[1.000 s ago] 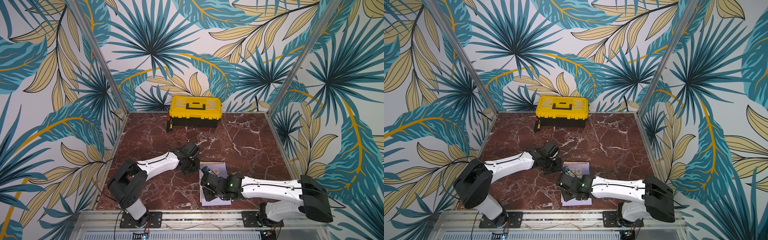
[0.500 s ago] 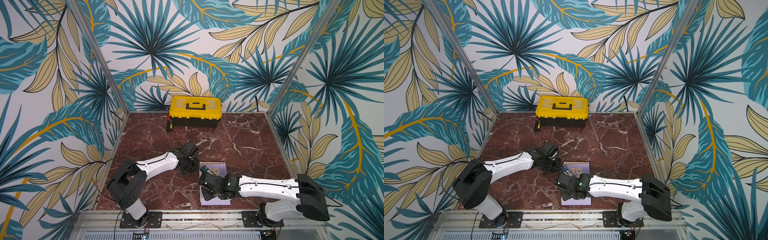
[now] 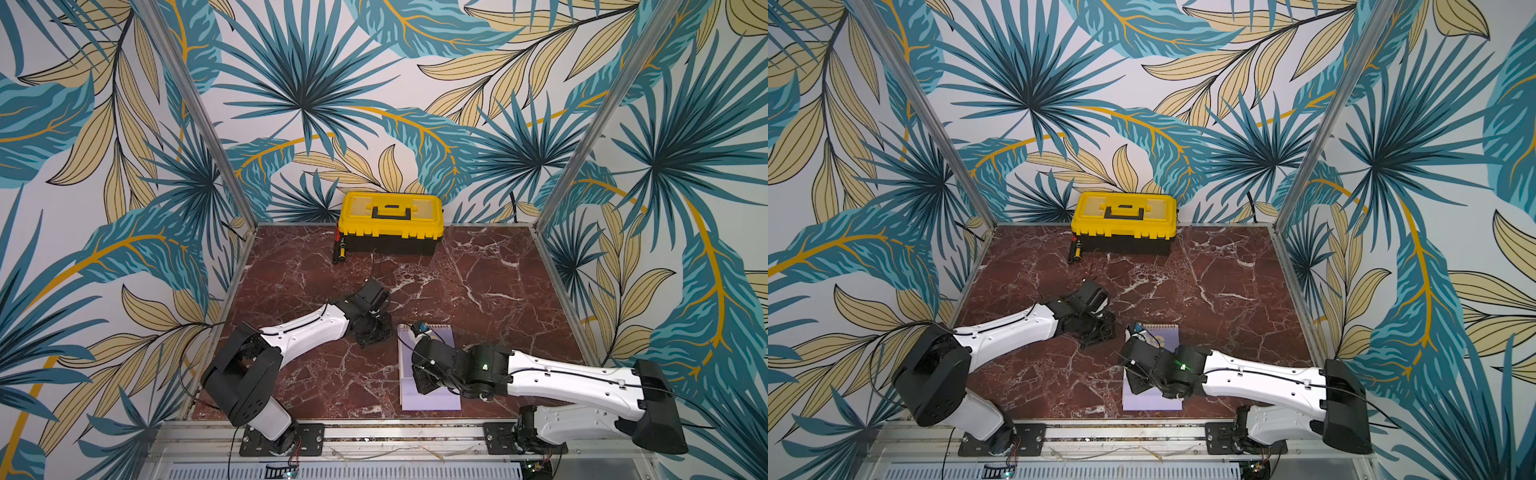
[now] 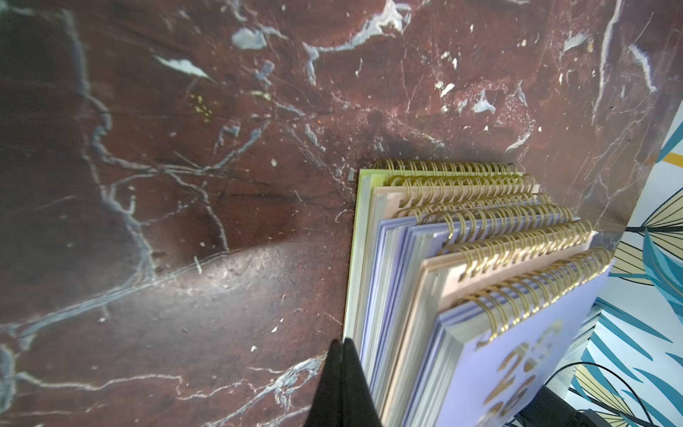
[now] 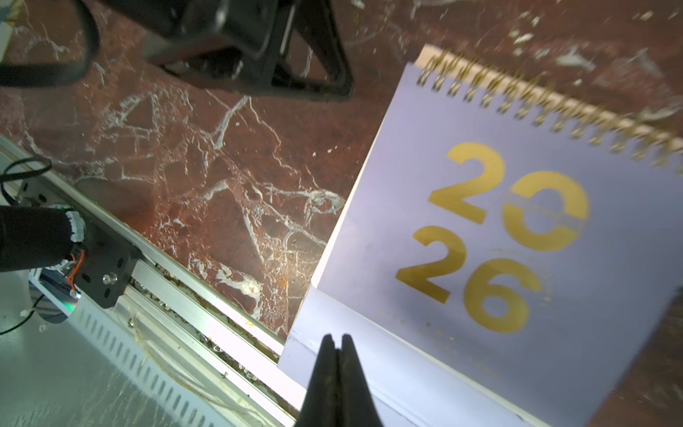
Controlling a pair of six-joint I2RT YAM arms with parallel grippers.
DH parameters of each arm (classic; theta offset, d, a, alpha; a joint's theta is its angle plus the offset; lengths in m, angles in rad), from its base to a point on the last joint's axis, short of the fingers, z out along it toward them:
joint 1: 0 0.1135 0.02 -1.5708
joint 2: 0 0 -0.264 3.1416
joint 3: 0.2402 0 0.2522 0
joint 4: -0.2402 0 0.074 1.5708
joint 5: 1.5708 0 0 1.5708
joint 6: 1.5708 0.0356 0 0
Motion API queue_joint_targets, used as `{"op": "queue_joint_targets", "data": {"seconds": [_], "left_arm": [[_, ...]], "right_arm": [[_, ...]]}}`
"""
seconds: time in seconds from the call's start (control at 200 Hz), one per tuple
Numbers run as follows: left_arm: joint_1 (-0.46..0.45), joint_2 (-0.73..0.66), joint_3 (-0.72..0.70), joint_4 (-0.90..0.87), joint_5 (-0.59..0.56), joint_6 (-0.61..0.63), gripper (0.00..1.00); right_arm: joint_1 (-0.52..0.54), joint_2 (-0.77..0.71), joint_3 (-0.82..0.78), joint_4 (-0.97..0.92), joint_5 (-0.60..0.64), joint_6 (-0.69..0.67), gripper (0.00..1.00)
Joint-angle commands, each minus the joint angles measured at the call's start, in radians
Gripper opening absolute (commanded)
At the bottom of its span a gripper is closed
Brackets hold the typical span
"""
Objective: Stack the calendars
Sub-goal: Reset both arms
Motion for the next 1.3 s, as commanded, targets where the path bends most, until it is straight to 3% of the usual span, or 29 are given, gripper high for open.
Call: {"op": "queue_joint_targets", "data": {"seconds": [0.0,0.02,0.085,0.19,0.33,0.536,0.746,0.861,1.011,1.207,1.297], "left_arm": [[0.027,-0.049,-0.018,-0.010,-0.004,0.032,0.27],[0.032,-0.055,-0.017,-0.016,-0.009,0.038,0.37],[0.053,-0.079,-0.012,-0.039,-0.027,0.059,0.55],[0.110,-0.129,-0.001,-0.067,-0.053,0.099,1.00],[0.219,-0.211,0.036,-0.125,-0.139,0.189,1.00],[0.363,-0.333,0.011,-0.056,-0.404,0.369,1.00],[0.410,-0.466,-0.216,0.341,-0.601,0.683,1.00],[0.420,-0.482,-0.340,0.518,-0.731,0.777,1.00],[0.425,-0.390,-0.406,0.679,-0.843,0.837,1.00],[0.430,-0.237,-0.563,1.174,-0.866,0.949,1.00],[0.434,-0.159,-0.617,1.387,-0.847,1.000,0.99]], "right_arm": [[-0.021,-0.055,0.031,-0.123,0.167,-0.054,0.43],[-0.029,-0.063,0.034,-0.134,0.186,-0.060,0.52],[-0.092,-0.108,0.042,-0.163,0.249,-0.092,0.99],[-0.287,-0.165,0.043,-0.158,0.245,-0.173,0.99],[-0.415,-0.222,0.011,-0.022,0.465,-0.300,0.99],[-0.613,-0.249,-0.216,0.490,0.690,-0.553,0.99],[-0.821,-0.187,-0.417,0.870,0.679,-0.684,0.99],[-0.892,-0.110,-0.511,1.091,0.667,-0.720,0.99],[-0.952,0.001,-0.580,1.336,0.651,-0.752,0.99],[-1.005,0.101,-0.644,1.579,0.572,-0.803,0.99],[-1.033,0.114,-0.647,1.605,0.536,-0.818,0.99]]}}
